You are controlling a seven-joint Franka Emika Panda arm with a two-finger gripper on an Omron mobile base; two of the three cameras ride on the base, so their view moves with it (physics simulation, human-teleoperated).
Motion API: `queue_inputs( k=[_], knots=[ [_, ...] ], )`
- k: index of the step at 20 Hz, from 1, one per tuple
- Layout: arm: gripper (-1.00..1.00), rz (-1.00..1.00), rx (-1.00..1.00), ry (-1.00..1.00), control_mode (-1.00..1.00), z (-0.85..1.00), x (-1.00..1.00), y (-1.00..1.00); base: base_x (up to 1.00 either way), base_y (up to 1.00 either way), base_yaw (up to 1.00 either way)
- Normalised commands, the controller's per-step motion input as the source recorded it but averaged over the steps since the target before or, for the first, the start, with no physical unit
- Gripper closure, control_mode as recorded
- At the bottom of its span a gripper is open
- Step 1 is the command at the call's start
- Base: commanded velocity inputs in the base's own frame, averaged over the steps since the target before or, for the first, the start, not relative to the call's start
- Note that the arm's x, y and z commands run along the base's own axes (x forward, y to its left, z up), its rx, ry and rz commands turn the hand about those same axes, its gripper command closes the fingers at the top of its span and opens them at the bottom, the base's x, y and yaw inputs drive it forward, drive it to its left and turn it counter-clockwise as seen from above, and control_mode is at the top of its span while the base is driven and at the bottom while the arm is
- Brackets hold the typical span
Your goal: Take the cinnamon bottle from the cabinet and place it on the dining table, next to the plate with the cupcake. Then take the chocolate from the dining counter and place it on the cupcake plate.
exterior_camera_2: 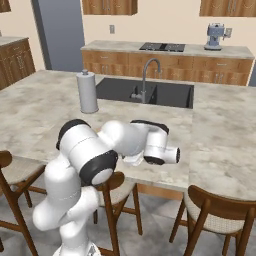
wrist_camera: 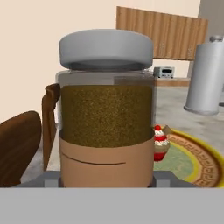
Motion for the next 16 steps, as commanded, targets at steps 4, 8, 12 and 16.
queue_inputs(
  k=[4, 8, 12, 16],
  knots=[
    [1.00, 0.09, 0.18, 0.00, -1.00, -0.17, 0.33, -0.23, 0.00, 0.00, 0.00],
    [1.00, 0.09, 0.08, 0.00, -1.00, -0.18, 0.31, -0.22, 0.00, 0.00, 0.00],
    [1.00, 0.09, 0.01, 0.00, -1.00, -0.21, 0.31, -0.24, 0.00, 0.00, 0.00],
    [1.00, 0.07, 0.00, 0.00, -1.00, -0.14, 0.33, -0.15, 0.00, 0.00, 0.00]
  ],
)
